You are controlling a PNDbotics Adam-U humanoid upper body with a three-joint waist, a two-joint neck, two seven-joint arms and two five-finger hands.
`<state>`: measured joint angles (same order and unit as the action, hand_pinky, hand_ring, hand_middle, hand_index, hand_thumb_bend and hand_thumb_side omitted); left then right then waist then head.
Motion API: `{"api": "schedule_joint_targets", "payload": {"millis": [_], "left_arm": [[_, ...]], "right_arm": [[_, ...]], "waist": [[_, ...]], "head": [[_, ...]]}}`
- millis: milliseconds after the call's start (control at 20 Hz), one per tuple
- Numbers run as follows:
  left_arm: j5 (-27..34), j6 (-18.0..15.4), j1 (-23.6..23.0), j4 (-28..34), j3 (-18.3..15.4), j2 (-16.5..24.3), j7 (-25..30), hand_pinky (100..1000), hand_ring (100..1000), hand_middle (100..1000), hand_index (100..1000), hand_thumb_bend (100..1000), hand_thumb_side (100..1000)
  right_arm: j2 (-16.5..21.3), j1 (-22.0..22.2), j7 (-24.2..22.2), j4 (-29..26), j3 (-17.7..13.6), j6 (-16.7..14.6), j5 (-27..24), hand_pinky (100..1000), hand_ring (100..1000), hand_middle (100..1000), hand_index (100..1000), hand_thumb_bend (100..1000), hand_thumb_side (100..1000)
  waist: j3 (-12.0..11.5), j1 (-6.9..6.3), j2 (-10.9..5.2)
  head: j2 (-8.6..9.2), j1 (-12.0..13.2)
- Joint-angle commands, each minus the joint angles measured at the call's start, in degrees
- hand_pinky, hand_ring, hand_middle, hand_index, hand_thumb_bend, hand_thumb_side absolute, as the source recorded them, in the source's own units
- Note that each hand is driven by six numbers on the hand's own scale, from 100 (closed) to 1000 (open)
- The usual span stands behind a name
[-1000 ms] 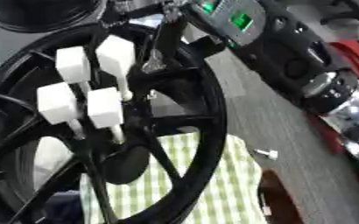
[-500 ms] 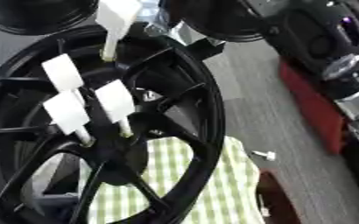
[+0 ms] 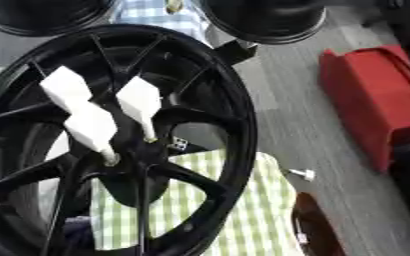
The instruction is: Pull the pin out of the wheel hub.
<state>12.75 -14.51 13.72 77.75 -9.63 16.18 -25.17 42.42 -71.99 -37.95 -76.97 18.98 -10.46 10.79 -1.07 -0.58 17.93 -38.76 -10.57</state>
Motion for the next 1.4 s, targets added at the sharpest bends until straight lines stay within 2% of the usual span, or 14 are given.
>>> {"api": "schedule_joint_targets", "payload": {"millis": [50,300,500,700,900,1100,1200,1250,1400], "left_arm": [[-0.14,-0.15,-0.01,0.62,-0.82,1.97,-0.46,758,793,683,805,890,617],[-0.21,-0.21,-0.11,0.68,-1.09,2.18,-0.8,758,793,683,805,890,617],[-0.19,-0.23,-0.06,0.71,-1.33,2.2,-1.07,757,793,683,804,890,616],[-0.11,-0.27,-0.17,0.69,-1.73,2.23,-1.53,757,793,683,804,890,615],[-0.08,-0.3,-0.39,0.65,-2.11,2.37,-1.96,757,793,682,801,891,614],[-0.01,-0.35,-0.51,0.57,-2.39,2.44,-2.43,757,793,682,800,893,613],[0.02,-0.36,-0.53,0.54,-2.47,2.46,-2.62,756,793,682,800,894,613],[0.02,-0.36,-0.54,0.54,-2.5,2.48,-2.69,756,793,682,799,894,612],[0.05,-0.36,-0.54,0.48,-2.57,2.56,-2.88,756,793,681,799,894,611]], "right_arm": [[8.09,2.93,3.4,-2.92,-4.46,0.92,-1.72,715,522,466,599,176,100],[18.73,16.9,11.57,-6.84,-13.2,2.74,-5.49,712,523,472,604,154,100],[23.41,31.05,19.25,-7.58,-21.82,4.25,-9.01,716,529,484,612,139,100],[23.37,42.94,26.64,-4.65,-28.45,5.92,-8.59,724,544,499,628,164,100],[21.37,50.96,31.09,-0.3,-32.51,8.04,-5.81,734,578,536,659,223,100],[18.99,55.99,33.74,3.2,-35.38,10.45,-3.18,770,675,638,723,387,100],[18.1,57.72,34.85,4.57,-36.5,11.93,-1.72,800,753,745,778,495,257],[17.66,58.46,35.49,5.19,-37.04,12.71,-0.89,809,781,788,807,510,349],[16.4,60.0,37.95,6.5,-38.46,14.61,0.22,819,821,857,850,496,455]], "waist": [[0.24,0.01,-1.88],[0.54,0.1,-1.76],[0.8,-0.07,-1.61],[1.44,-0.37,-1.54],[2.02,-0.57,-1.61],[2.36,-0.71,-1.69],[2.46,-0.73,-1.71],[2.5,-0.72,-1.72],[2.59,-0.66,-1.78]], "head": [[-0.43,0.7],[-0.48,1.28],[-0.22,1.56],[0.06,2.24],[0.0,2.88],[-0.04,4.09],[0.07,5.06],[0.1,5.53],[0.15,6.6]]}}
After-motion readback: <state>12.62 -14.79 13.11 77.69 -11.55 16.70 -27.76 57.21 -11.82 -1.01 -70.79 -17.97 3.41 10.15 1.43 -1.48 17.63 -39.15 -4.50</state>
